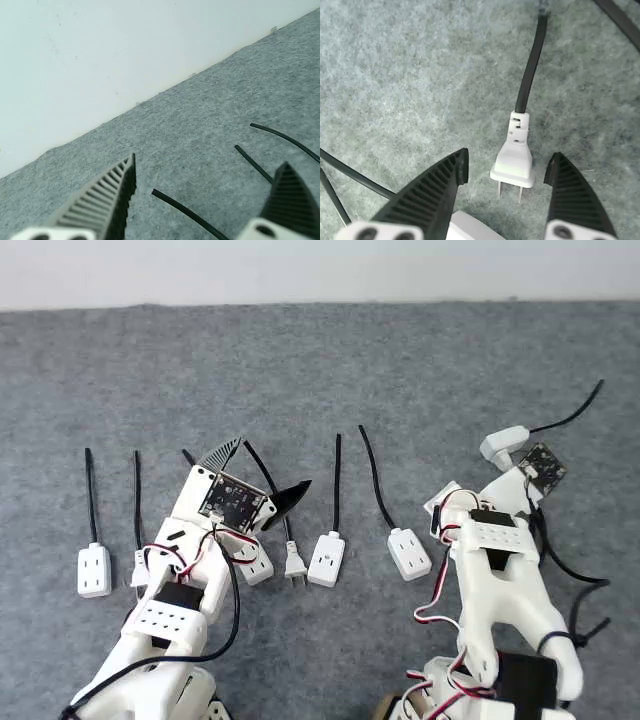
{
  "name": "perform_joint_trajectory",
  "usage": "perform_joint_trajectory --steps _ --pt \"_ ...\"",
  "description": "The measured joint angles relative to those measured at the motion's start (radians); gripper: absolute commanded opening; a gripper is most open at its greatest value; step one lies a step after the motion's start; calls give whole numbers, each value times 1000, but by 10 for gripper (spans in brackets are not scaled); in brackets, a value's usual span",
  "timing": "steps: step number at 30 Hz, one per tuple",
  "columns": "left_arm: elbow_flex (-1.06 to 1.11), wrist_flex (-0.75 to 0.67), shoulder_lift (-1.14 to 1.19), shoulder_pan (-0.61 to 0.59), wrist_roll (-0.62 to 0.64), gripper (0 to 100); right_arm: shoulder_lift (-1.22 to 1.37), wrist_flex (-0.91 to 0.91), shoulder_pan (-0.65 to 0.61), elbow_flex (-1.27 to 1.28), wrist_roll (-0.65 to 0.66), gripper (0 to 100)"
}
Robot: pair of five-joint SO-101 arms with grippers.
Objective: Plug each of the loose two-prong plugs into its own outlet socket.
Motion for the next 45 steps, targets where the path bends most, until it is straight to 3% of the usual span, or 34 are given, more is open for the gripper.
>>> perform_joint_trajectory --steps 3,7,10,25,31,45 --pt "0 0 0 0 0 411 26 0 2 0 0 10" --pt "0 0 0 0 0 411 98 -37 11 0 32 61" --pt "0 0 0 0 0 411 143 -43 12 -25 40 1" --pt "0 0 0 0 0 411 187 80 17 -126 54 7" --pt "0 0 0 17 0 411 51 192 9 -123 157 7" --pt "0 0 0 21 -3 411 -591 390 -74 -123 451 7"
